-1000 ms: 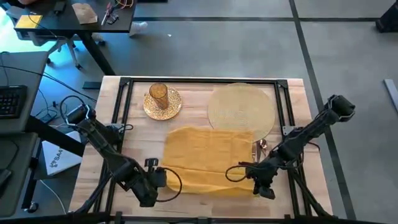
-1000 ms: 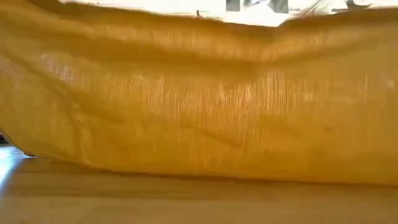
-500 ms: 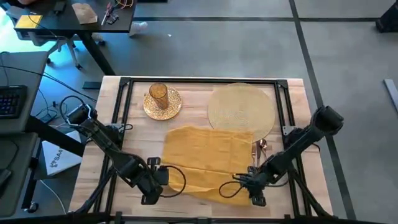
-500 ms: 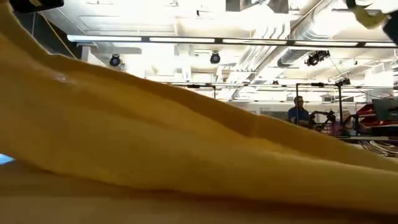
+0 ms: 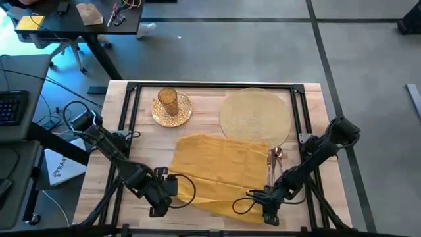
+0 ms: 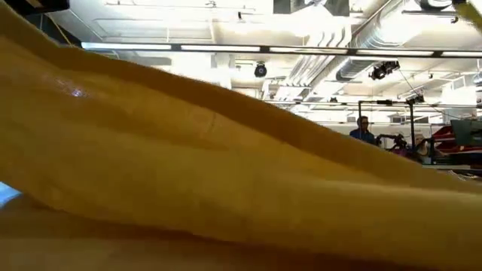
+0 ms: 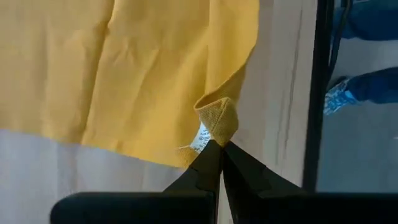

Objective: Set table place
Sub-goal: Fold the yellow table napkin

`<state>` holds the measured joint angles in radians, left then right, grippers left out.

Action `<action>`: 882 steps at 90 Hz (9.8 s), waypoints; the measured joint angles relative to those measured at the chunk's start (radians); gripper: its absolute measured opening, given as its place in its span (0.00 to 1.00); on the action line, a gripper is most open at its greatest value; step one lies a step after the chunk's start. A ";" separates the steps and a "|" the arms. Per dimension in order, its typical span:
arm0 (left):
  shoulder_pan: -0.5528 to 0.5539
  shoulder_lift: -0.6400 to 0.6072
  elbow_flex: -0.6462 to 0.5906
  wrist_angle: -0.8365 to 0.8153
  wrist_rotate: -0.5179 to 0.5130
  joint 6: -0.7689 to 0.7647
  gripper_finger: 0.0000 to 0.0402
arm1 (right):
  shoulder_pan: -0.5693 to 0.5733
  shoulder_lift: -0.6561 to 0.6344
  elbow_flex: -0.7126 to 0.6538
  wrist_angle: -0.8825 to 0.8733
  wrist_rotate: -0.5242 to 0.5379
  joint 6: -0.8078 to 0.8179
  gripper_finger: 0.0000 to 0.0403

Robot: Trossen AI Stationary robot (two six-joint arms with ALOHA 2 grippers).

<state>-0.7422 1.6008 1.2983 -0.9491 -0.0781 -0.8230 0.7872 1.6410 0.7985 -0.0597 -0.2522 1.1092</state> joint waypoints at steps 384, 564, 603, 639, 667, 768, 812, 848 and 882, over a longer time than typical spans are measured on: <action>0.409 -0.166 -0.293 0.211 -0.462 0.336 0.00 | -0.094 -0.449 0.070 -1.047 0.519 0.470 0.00; 0.380 -0.095 -0.438 0.524 0.074 -0.041 0.24 | -0.078 -0.314 0.005 -0.572 0.402 0.066 0.31; 0.246 -0.033 -0.538 0.369 0.004 -0.132 0.09 | -0.074 0.108 0.064 -0.282 0.241 0.507 0.01; 0.119 -0.099 -0.541 0.138 -0.036 -0.359 0.03 | -0.104 0.317 0.461 -0.525 0.207 0.413 0.00; 0.100 -0.234 -0.636 0.215 -0.068 -0.850 0.24 | -0.158 0.227 0.632 -0.816 0.317 0.401 0.02; 0.129 -0.226 -0.658 0.407 -0.242 -0.836 0.01 | -0.636 0.104 0.626 -0.802 0.240 -0.643 0.29; 0.180 -0.126 -0.477 0.588 -0.118 -0.236 0.00 | -0.884 0.365 0.627 -0.191 -0.125 -0.824 0.34; 0.091 -0.110 -0.481 0.571 -0.008 -0.205 0.00 | -0.838 0.691 0.913 -0.010 -0.144 -0.857 0.52; 0.045 -0.110 -0.481 0.548 -0.018 -0.231 0.00 | -0.827 0.946 1.284 -0.191 -0.163 -1.111 0.52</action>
<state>-0.6969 1.4913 0.8177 -0.4012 -0.0958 -1.0538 -0.0402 2.5874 2.0826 -0.2506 -0.4153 -0.0014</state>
